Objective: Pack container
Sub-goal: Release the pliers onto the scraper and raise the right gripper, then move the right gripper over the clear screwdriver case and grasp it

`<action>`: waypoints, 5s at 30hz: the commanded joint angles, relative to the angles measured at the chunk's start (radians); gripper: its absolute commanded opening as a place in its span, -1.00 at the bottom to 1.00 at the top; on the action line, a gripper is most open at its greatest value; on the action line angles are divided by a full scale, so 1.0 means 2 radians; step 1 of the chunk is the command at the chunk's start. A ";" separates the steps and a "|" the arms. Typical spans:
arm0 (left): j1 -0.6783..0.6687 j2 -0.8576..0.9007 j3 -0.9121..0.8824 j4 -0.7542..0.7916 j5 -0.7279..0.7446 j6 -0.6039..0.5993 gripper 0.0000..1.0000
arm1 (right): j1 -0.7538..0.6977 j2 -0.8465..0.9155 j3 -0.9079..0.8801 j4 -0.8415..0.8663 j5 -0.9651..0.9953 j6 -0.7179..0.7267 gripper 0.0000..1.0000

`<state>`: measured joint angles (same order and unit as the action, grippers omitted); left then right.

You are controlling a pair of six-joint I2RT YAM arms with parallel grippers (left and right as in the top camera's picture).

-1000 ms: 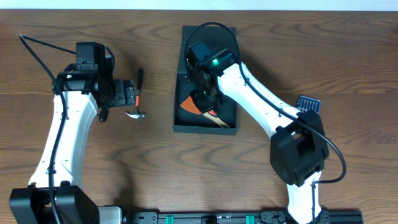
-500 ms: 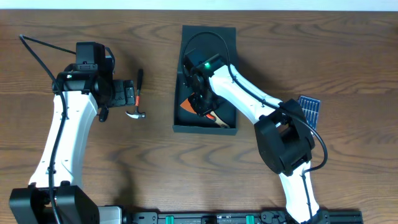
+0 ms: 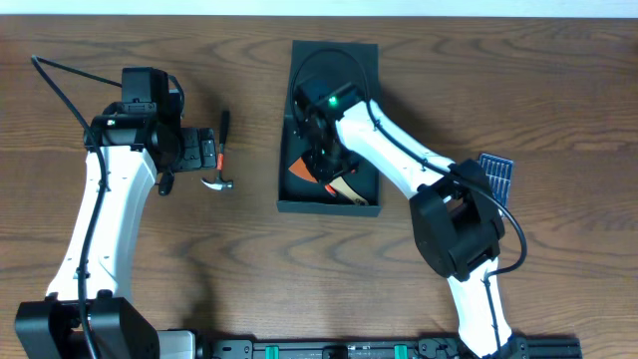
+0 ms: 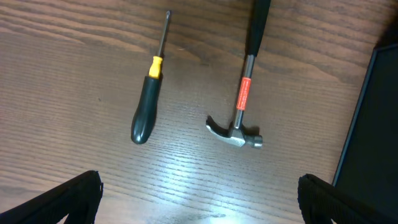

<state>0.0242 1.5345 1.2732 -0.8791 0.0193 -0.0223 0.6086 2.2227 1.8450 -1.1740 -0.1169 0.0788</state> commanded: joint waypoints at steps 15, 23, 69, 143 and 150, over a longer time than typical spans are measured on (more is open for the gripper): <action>-0.002 0.001 0.012 -0.001 -0.003 0.000 0.97 | -0.107 -0.001 0.443 -0.234 0.050 0.043 0.98; -0.002 0.001 0.012 -0.003 -0.003 0.000 0.97 | -0.156 -0.062 0.446 -0.262 0.094 0.099 0.99; -0.002 0.001 0.012 -0.017 -0.003 -0.001 0.97 | -0.396 -0.312 -0.329 0.058 0.091 0.090 0.99; -0.002 0.001 0.012 -0.030 -0.003 0.000 0.97 | -0.396 -0.150 -0.329 0.210 0.099 0.057 0.98; -0.002 0.001 0.012 -0.030 -0.003 0.000 0.97 | -0.396 -0.130 -0.329 0.210 0.099 0.057 0.99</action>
<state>0.0242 1.5345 1.2736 -0.9352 0.0193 -0.0223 -0.1848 1.9202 1.1885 -0.7574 0.0681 0.2035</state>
